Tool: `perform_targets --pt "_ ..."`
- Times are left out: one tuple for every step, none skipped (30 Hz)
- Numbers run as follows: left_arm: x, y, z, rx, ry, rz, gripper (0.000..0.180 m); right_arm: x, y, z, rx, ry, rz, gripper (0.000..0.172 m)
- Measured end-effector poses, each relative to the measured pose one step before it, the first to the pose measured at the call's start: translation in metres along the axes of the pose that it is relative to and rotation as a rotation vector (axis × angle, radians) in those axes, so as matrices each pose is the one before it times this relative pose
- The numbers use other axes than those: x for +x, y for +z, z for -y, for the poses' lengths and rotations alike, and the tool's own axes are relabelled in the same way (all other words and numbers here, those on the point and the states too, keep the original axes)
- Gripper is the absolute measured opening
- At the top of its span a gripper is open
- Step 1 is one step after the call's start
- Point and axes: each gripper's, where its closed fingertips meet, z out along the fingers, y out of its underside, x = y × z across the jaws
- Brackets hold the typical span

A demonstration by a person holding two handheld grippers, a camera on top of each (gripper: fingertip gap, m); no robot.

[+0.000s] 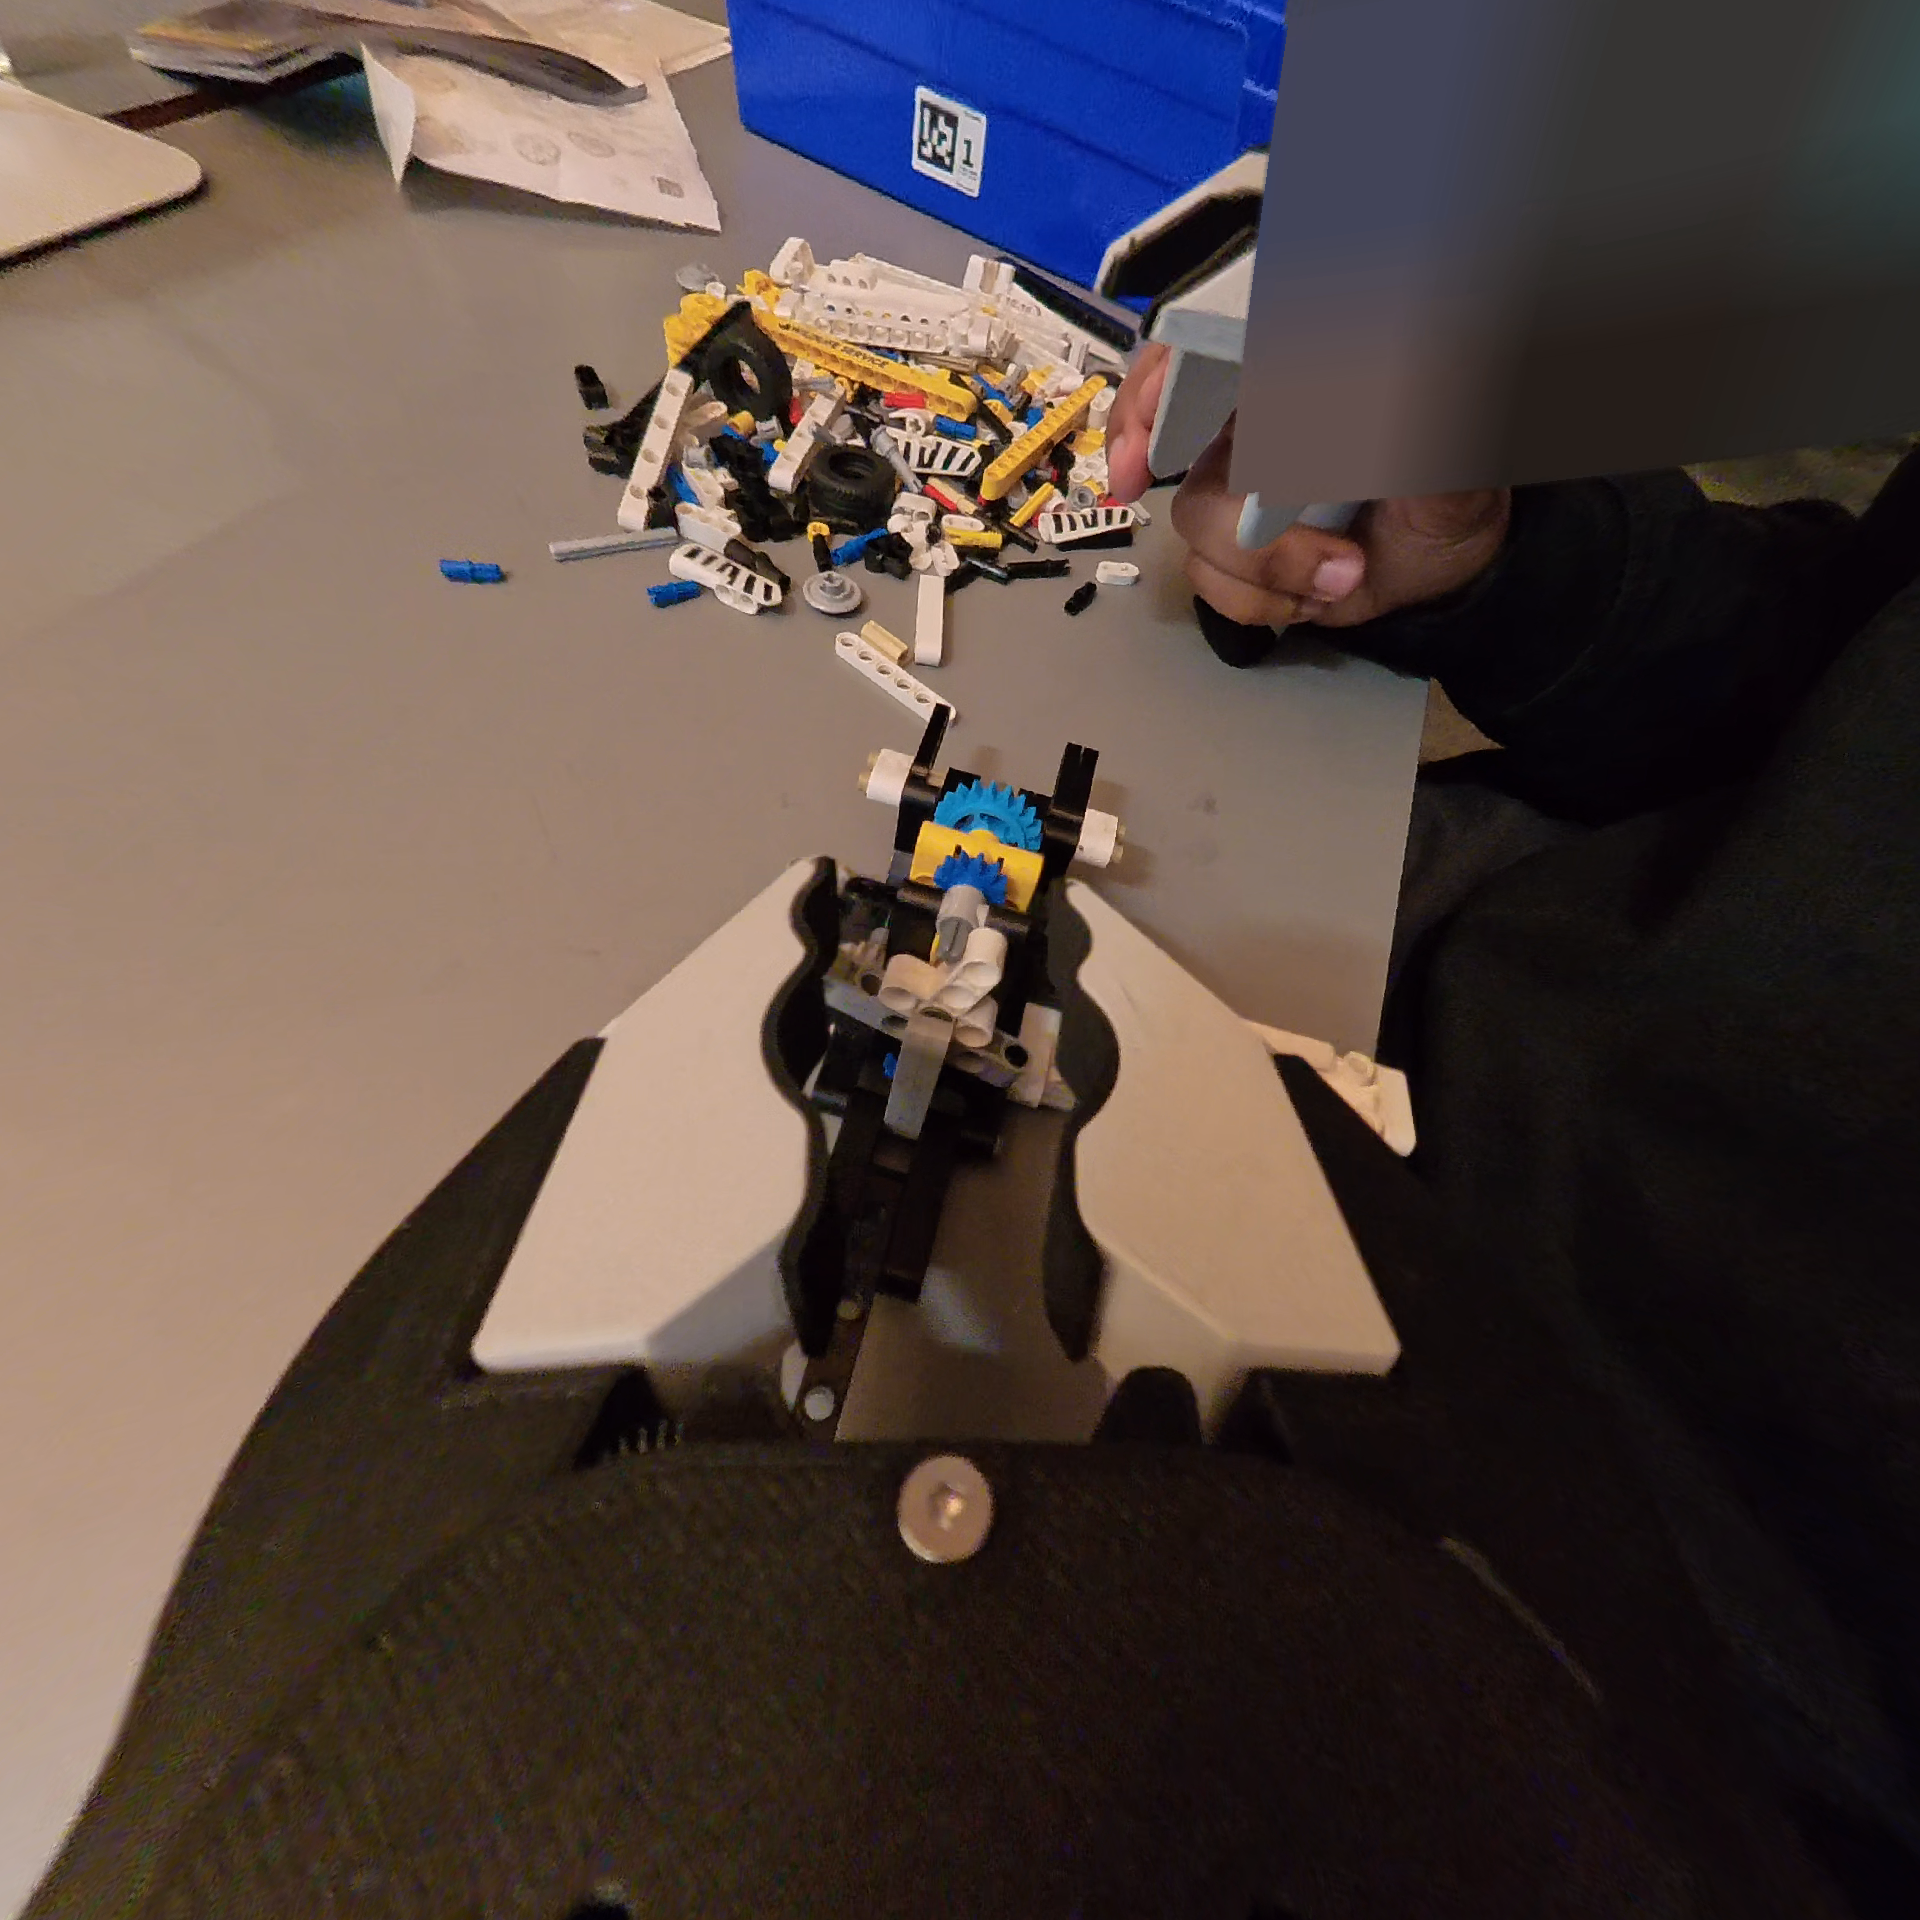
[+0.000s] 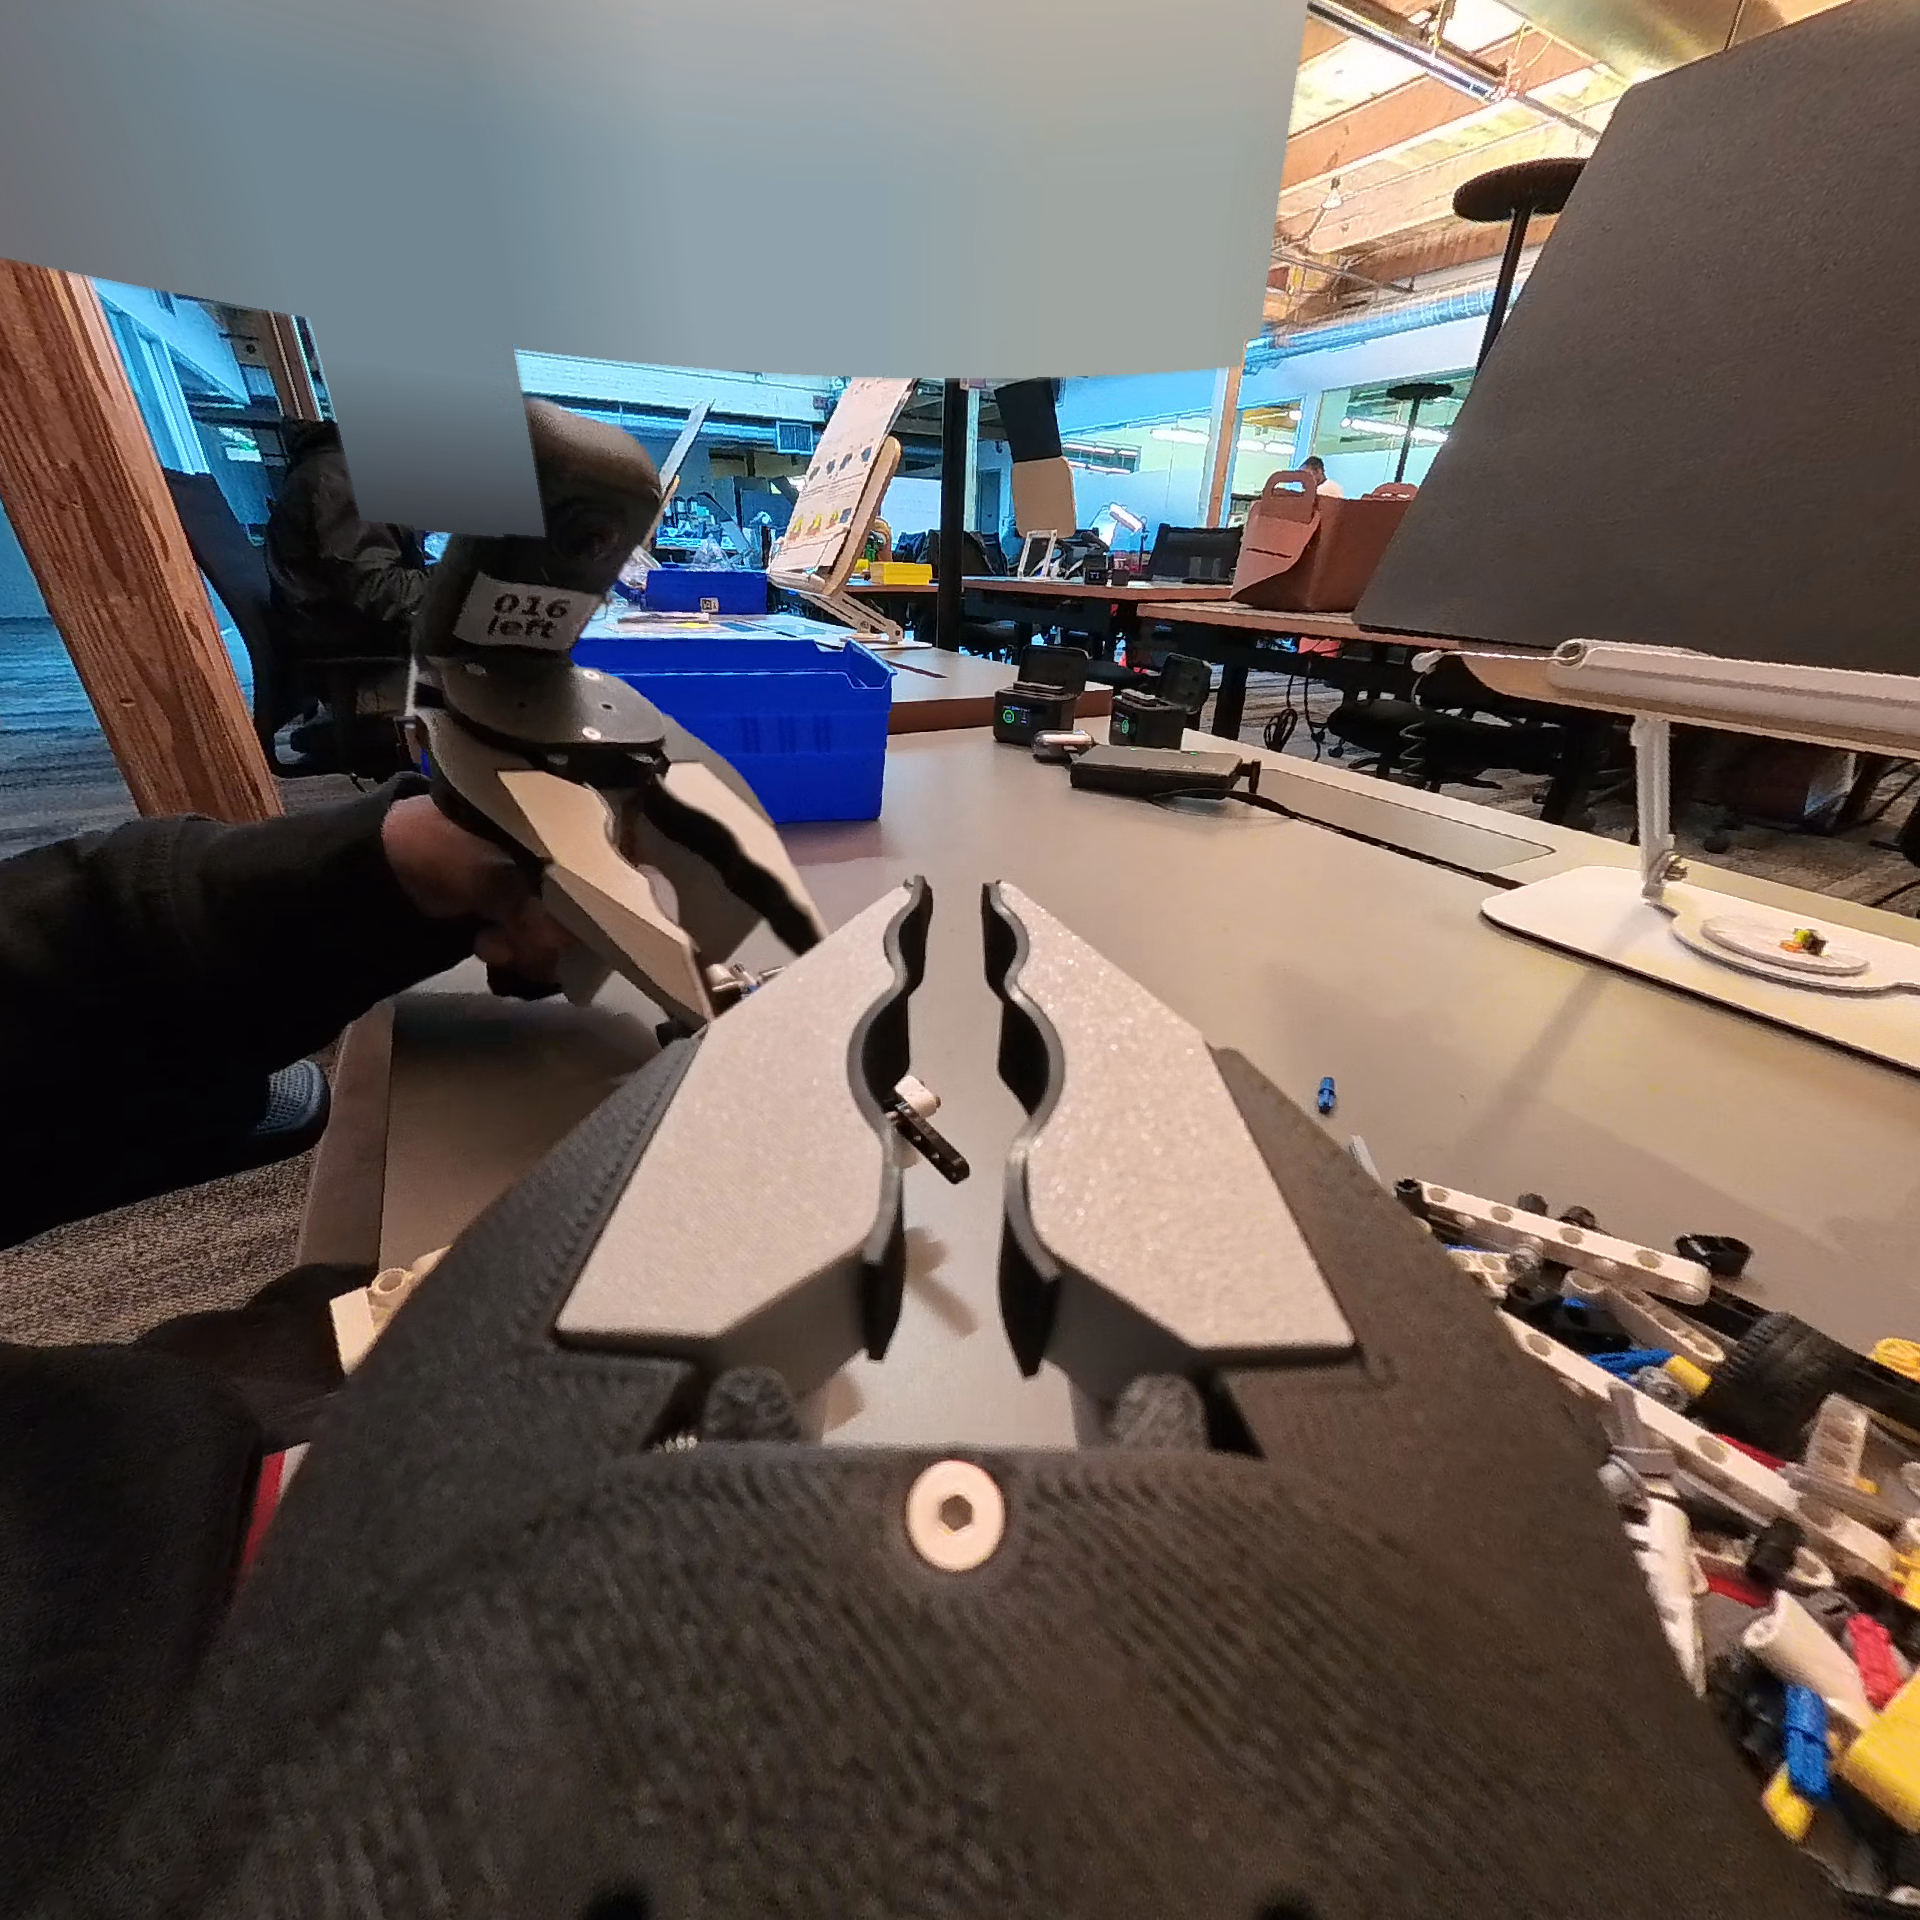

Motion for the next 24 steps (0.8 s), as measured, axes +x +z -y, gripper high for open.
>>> perform_targets --pt "0.00077 -0.00077 0.00281 0.0078 0.002 0.0027 0.045 -0.00027 -0.00014 0.00017 0.0004 0.0003 0.0024 0.008" --pt "0.00115 -0.00093 0.00398 0.012 0.0028 0.0038 0.052 -0.00087 -0.00003 0.00001 -0.0006 -0.0003 0.0064 0.009" --pt "0.00052 -0.0005 0.00405 0.011 0.0043 0.0095 0.059 -0.0015 0.00028 -0.00078 -0.0078 0.0022 0.0104 0.01" --pt "0.00041 0.00064 0.00327 0.005 0.0085 0.0142 0.065 -0.00265 0.00122 -0.0033 -0.0285 0.0099 0.0194 0.012" --pt "0.00081 0.00207 0.0013 -0.0083 0.0155 0.0147 0.068 -0.00422 0.00232 -0.0059 -0.049 0.0171 0.0321 0.017" --pt "0.00123 0.00342 -0.00058 -0.02 0.0217 0.014 0.07 -0.00505 0.00303 -0.00746 -0.0604 0.0195 0.0367 0.025" --pt "0.00104 0.00424 -0.00212 -0.0296 0.0238 0.0151 0.07 -0.00583 0.00339 -0.00831 -0.0664 0.011 0.0363 0.035" --pt "0.00012 0.0048 -0.00334 -0.0368 0.0222 0.0166 0.07 -0.00678 0.00351 -0.00827 -0.067 -0.0099 0.0337 0.043" --pt "-0.00062 0.00486 -0.00423 -0.0419 0.0216 0.0186 0.07 -0.00694 0.00343 -0.00772 -0.0633 -0.0339 0.0242 0.046" --pt "-0.00078 0.00451 -0.00421 -0.0394 0.0231 0.0173 0.069 -0.00505 0.00334 -0.00681 -0.0578 -0.0525 0.0039 0.049" --pt "-0.00069 0.00384 -0.00317 -0.0307 0.0212 0.0143 0.067 -0.00379 0.0032 -0.00579 -0.0525 -0.0642 -0.008 0.049" --pt "0.00002 0.00329 -0.00209 -0.0201 0.0163 0.0077 0.064 -0.00246 0.00298 -0.00442 -0.0437 -0.0638 -0.0147 0.047" --pt "-0.00001 0.00247 -0.00147 -0.0118 0.0103 0.0052 0.061 -0.00251 0.00283 -0.00339 -0.0338 -0.0552 -0.009 0.043" --pt "0.00017 0.00196 -0.00146 -0.0066 0.0064 0.0018 0.055 -0.00272 0.00253 -0.00239 -0.0233 -0.043 0.001 0.039" --pt "0.00132 0.00148 -0.00158 -0.0029 0.0021 -0.0077 0.049 -0.00222 0.0023 -0.00123 -0.012 -0.0292 0.0056 0.035" --pt "0.00033 0.00138 -0.00189 -0.0035 -0.001 -0.0023 0.045 -0.00137 0.00183 -0.00098 -0.0053 -0.0197 0.0065 0.031" --pt "-0.00106 0.00055 -0.00115 0.0005 0.0026 0.0087 0.043 -0.00053 0.00147 -0.0014 -0.0047 -0.0164 0.0055 0.029" --pt "-0.00006 -0.00022 -0.00035 0.0028 0.0067 0.0039 0.039 0.00059 0.00116 -0.00176 -0.0061 -0.017 -0.0008 0.025" --pt "0.00001 -0.00017 0.00004 0.0017 0.0023 0.0015 0.037 0.00133 0.00083 -0.00191 -0.0075 -0.0193 -0.0053 0.021" --pt "0.00021 0.00012 0.00003 0.0008 -0.0013 -0.0008 0.037 0.00096 0.00071 -0.00145 -0.0058 -0.0205 -0.0037 0.017" --pt "-0.00009 0.0001 0.00021 0.002 -0.0022 -0.0002 0.036 -0.00054 0.00035 -0.00055 -0.0009 -0.0169 0.0052 0.015" --pt "-0.00012 0.00014 0.00029 0.0025 -0.0023 0.0001 0.035 -0.00079 0.0003 0.0 -0.0001 -0.0126 0.0068 0.012" --pt "-0.00037 0.00013 0.00008 0.0022 -0.0047 0.0002 0.035 -0.00038 0.00046 -0.00047 -0.0031 -0.015 0.002 0.01" --pt "-0.00057 -0.00017 -0.00001 0.0015 -0.008 -0.0002 0.034 -0.00038 0.00037 -0.00071 -0.0046 -0.0214 -0.0028 0.007"
